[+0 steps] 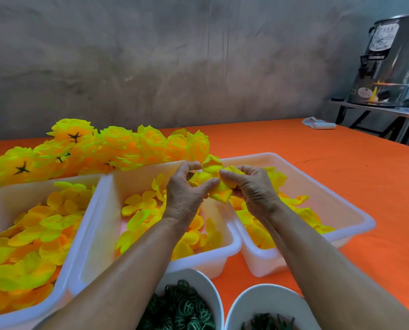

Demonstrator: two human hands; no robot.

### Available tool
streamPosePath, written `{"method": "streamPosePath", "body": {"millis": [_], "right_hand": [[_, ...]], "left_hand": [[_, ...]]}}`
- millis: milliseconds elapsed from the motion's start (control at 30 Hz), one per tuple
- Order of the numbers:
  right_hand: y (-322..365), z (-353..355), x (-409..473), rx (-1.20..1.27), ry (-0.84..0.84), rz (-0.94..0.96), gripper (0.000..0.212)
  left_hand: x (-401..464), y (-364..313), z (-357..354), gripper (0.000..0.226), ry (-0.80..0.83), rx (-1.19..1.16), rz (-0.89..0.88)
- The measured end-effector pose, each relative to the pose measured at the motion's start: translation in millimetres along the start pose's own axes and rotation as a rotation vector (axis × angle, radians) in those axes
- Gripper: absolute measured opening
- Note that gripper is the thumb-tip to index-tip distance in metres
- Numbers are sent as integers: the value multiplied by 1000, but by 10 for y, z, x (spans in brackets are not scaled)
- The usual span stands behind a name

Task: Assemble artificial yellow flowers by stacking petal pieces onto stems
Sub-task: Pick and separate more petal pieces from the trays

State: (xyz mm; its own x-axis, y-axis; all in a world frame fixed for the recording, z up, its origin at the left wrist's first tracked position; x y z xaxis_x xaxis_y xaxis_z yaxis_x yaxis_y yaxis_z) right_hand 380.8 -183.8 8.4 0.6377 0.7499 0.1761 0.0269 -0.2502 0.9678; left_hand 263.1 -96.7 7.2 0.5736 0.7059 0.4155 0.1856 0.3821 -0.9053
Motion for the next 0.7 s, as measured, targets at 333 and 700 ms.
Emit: {"method": "streamPosePath", "body": {"millis": [333, 700], "right_hand": [[-7, -6, -9, 53, 6, -31, 9], [36, 3, -22, -58, -26, 69, 18]], "left_hand": [[-4, 0, -20, 32, 15, -142, 119], [-30, -8, -99, 9, 211, -147, 80]]}}
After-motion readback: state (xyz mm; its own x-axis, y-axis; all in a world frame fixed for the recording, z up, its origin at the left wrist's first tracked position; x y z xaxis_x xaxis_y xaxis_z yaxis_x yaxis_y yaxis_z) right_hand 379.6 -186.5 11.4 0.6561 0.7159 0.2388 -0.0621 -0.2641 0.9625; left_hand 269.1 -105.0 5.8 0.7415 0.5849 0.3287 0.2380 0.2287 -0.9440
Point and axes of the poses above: each hand's wrist, its own x-axis towards the middle knuckle, its own z-axis out of the back of the hand, y = z × x, the point moved 4 cm from there along x, towards the middle knuckle, and after that the axes turned 5 degrees about y, right-handed, at the moved point
